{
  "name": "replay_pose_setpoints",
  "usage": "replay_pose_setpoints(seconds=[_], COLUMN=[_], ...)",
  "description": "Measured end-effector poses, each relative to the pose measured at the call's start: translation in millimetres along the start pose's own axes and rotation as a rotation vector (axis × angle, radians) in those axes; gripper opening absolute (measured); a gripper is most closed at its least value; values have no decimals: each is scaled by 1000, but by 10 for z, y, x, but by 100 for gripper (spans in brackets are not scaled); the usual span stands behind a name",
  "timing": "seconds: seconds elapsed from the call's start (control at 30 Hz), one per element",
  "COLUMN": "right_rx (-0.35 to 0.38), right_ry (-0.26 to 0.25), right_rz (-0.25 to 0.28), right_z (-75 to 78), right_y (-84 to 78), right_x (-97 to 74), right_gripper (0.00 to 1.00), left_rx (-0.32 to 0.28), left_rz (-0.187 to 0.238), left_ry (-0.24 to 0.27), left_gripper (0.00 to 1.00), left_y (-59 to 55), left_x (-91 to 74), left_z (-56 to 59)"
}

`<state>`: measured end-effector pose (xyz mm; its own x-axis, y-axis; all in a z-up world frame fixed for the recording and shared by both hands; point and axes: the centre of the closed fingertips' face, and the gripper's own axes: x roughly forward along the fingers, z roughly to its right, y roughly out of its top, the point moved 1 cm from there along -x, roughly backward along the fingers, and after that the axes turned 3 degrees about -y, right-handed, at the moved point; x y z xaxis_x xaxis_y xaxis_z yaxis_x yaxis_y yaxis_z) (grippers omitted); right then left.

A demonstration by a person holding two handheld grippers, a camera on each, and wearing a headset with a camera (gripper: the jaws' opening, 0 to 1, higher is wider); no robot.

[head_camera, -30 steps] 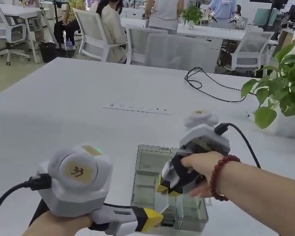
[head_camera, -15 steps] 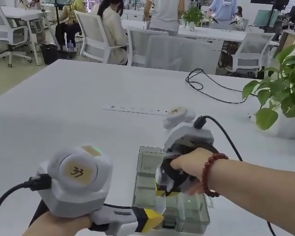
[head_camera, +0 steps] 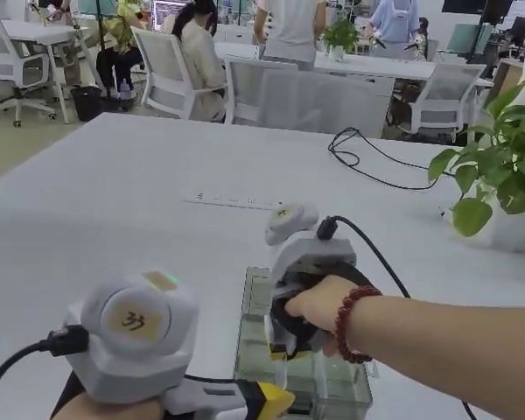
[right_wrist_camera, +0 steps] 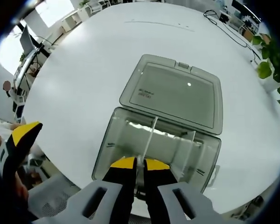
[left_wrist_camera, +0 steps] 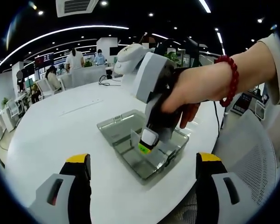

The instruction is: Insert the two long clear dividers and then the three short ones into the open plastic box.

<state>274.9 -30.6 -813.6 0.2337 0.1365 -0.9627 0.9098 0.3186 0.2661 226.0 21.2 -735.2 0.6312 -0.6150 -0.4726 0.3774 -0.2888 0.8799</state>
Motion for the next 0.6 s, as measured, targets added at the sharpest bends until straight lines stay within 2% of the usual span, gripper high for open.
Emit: replay_pose_setpoints(seconds=[0.4, 0.6], right_rx=[-28, -11], right_ry=[-29, -25], right_rz=[8, 14], right_z=[3, 18], right_y=[-11, -22], right_x=[63, 99], right_gripper=[7, 7], left_rx=[3, -1], left_rz=[-5, 3], left_ry=[6, 11], left_gripper=[95, 94], left_y=[-14, -6], left_x=[-22, -40], left_z=[-6, -22])
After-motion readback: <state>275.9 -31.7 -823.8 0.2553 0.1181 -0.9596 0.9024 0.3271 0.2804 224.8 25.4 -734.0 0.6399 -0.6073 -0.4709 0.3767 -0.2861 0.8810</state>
